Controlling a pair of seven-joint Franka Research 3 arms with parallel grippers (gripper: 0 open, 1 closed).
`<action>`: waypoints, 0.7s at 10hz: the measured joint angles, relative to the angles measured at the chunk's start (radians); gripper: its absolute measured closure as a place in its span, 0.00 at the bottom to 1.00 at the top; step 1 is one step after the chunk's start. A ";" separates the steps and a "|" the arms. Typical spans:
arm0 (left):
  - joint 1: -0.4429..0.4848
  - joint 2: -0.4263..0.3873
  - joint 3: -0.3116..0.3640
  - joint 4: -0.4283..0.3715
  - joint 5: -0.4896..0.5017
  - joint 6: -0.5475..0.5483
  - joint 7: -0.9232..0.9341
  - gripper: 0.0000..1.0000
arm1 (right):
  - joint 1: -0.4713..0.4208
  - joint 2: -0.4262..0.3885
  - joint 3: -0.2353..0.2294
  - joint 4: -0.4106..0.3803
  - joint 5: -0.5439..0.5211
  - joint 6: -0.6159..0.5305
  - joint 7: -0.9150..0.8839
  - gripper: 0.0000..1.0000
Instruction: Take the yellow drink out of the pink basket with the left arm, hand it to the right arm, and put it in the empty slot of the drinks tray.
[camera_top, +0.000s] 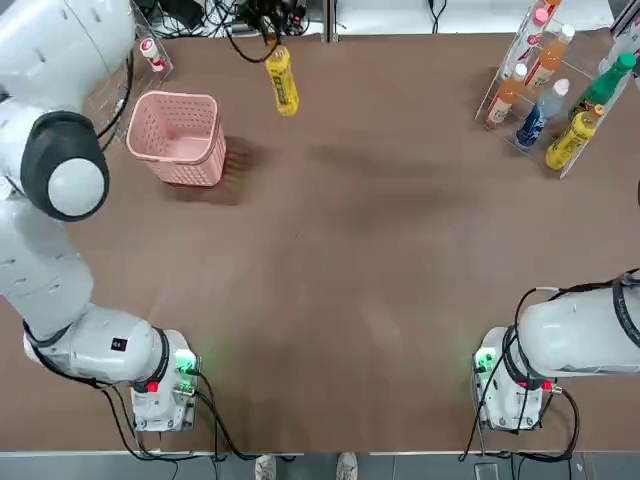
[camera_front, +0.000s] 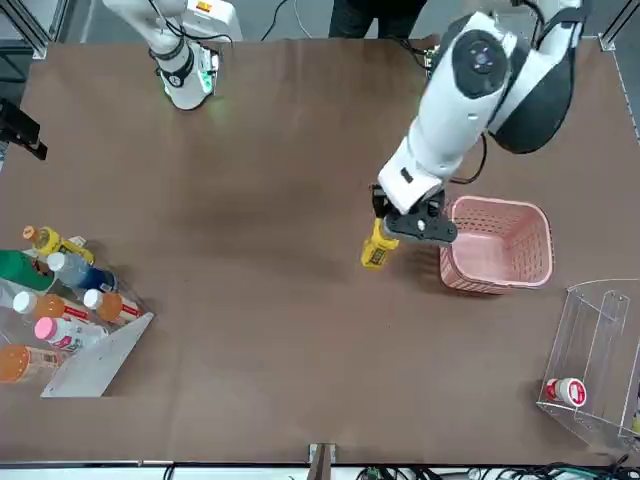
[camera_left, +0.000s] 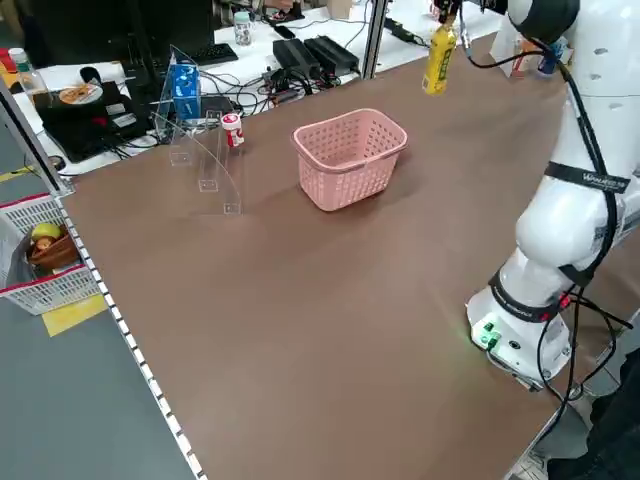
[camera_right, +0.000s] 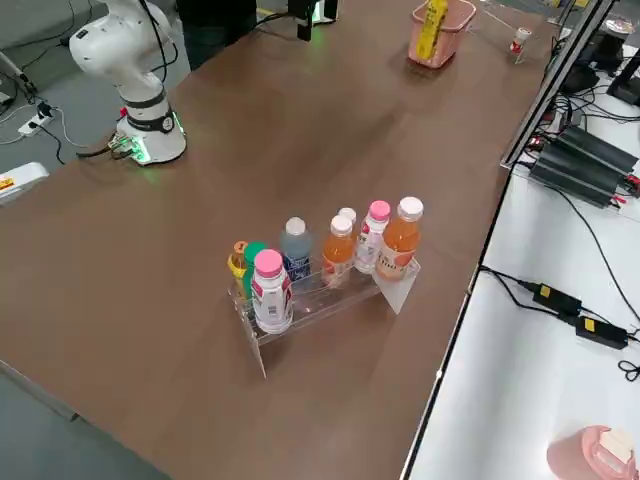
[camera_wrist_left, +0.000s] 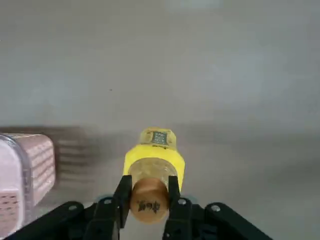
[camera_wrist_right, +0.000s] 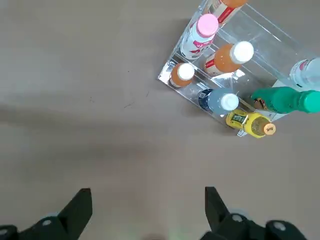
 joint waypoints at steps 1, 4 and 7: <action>-0.013 0.028 -0.036 0.000 0.041 0.012 -0.062 0.67 | 0.000 0.000 -0.003 0.000 0.000 0.000 0.000 0.00; -0.038 0.060 -0.058 0.002 0.074 0.029 -0.121 0.67 | -0.001 0.000 -0.015 0.000 0.000 0.000 0.000 0.00; -0.076 0.109 -0.087 0.003 0.170 0.065 -0.239 0.67 | -0.001 0.000 -0.015 0.000 0.000 0.000 0.000 0.00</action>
